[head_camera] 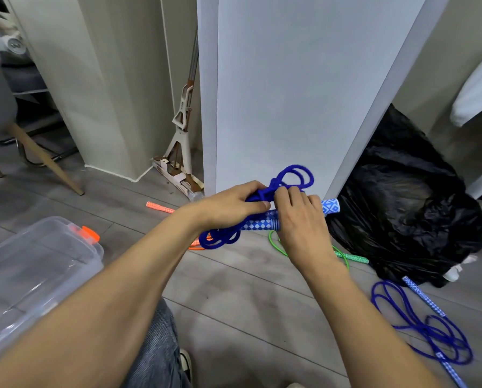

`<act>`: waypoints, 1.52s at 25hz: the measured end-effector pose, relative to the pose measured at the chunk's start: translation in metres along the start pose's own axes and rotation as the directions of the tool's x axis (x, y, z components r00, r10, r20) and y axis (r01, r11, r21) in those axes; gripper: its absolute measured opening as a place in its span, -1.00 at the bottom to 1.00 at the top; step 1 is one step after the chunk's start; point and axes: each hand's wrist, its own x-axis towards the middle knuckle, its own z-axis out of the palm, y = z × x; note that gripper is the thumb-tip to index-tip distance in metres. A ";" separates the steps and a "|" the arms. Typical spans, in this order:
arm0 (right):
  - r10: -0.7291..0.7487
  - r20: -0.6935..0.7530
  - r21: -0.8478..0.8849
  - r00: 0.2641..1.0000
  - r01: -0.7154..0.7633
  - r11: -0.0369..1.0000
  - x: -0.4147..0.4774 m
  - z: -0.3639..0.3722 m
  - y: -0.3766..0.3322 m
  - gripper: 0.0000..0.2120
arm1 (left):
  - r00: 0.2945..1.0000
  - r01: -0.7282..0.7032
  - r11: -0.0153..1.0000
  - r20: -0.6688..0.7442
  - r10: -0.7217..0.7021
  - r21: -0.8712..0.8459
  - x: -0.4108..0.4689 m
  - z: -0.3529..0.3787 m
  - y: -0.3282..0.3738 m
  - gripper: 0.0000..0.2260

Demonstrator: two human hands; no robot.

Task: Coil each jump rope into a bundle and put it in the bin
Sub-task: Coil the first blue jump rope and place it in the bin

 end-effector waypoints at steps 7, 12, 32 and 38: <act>-0.078 -0.040 0.171 0.996 0.084 0.982 0.019 -0.003 -0.039 -0.62 | 0.997 -0.068 0.947 0.055 0.054 0.314 -0.035 -0.035 -0.012 -0.49; -0.227 -0.146 0.177 0.963 0.251 0.952 0.038 -0.006 -0.091 -0.63 | 0.989 -0.007 0.922 -0.135 0.065 0.388 -0.078 -0.062 -0.051 -0.56; -0.790 0.055 0.473 0.610 0.681 0.559 0.113 0.156 -0.454 -0.28 | 0.640 0.638 0.759 -0.639 -0.427 0.132 -0.257 -0.152 -0.339 -0.49; -0.770 0.174 0.608 0.614 0.548 0.575 0.098 0.225 -0.534 -0.18 | 0.302 0.793 0.578 -0.699 -0.648 -0.193 -0.266 -0.162 -0.443 -0.65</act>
